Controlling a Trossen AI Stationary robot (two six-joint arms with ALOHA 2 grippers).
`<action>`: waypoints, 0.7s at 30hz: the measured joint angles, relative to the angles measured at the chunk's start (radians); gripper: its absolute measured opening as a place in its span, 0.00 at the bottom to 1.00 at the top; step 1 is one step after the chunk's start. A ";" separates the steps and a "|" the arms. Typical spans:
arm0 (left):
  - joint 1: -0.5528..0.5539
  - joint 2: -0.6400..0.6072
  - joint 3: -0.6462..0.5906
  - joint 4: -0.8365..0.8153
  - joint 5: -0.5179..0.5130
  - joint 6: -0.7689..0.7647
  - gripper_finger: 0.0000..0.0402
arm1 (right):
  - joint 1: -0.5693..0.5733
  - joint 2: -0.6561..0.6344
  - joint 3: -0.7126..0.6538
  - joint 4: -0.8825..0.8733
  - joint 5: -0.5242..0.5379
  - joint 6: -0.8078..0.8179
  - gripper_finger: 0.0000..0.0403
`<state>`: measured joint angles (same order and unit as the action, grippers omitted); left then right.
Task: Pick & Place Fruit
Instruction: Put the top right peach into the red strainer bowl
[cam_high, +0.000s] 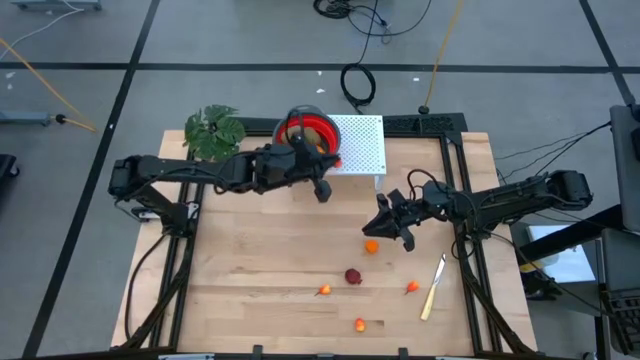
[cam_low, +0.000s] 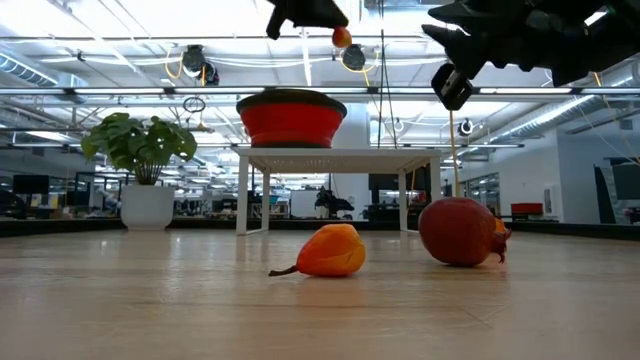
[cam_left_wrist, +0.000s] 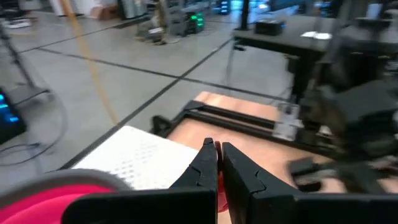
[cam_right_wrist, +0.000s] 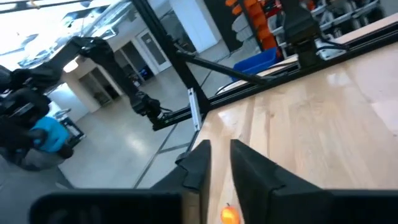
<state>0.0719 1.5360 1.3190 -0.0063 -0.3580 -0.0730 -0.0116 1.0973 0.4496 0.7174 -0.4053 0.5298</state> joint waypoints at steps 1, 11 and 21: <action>0.009 0.000 0.000 -0.001 -0.013 0.000 0.00 | 0.000 0.000 0.000 0.000 -0.013 -0.002 0.11; 0.116 0.000 0.000 -0.081 -0.070 -0.091 0.00 | 0.000 0.000 0.000 0.011 -0.071 -0.021 0.02; 0.210 0.000 0.000 -0.123 -0.056 -0.109 0.00 | -0.005 0.000 0.000 0.011 -0.071 -0.022 0.00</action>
<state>0.2814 1.5360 1.3193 -0.1288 -0.4138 -0.1823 -0.0163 1.0973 0.4496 0.7280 -0.4767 0.5079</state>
